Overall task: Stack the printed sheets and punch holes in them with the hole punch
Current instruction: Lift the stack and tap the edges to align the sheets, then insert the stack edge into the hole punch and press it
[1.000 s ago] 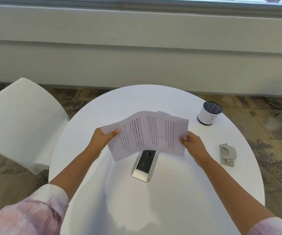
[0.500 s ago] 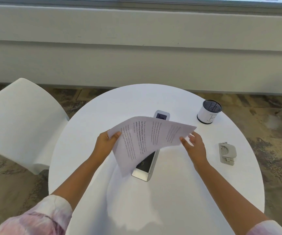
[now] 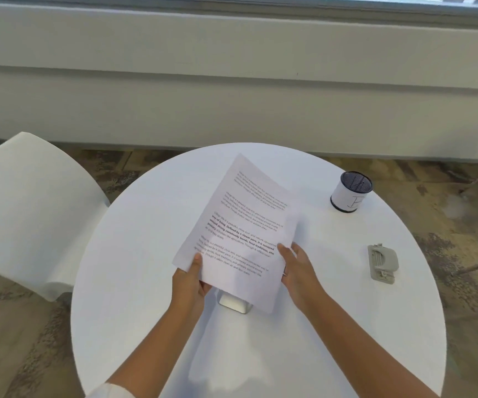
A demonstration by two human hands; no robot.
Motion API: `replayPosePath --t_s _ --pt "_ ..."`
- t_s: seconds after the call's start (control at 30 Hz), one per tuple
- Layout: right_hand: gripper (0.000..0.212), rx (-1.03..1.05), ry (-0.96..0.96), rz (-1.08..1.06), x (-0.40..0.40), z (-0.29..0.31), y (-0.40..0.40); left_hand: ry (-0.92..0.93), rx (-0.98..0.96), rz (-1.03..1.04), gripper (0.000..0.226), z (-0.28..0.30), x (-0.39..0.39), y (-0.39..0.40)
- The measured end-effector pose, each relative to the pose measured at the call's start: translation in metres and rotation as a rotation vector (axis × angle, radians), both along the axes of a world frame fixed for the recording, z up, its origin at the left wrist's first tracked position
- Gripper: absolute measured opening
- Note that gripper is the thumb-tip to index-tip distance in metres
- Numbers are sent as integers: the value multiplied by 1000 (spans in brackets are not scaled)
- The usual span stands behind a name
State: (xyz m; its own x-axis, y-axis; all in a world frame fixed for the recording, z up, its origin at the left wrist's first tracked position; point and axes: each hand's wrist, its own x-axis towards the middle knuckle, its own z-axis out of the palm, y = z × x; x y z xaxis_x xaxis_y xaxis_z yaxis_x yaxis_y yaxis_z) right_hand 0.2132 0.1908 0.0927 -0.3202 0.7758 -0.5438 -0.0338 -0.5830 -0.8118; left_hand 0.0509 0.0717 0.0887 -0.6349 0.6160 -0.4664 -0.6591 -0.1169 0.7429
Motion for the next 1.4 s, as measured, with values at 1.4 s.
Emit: replayPosePath --t_s 1.4 --pt "36 815 -800 -13 152 -47 76 233 -586 -380 19 -59 81 34"
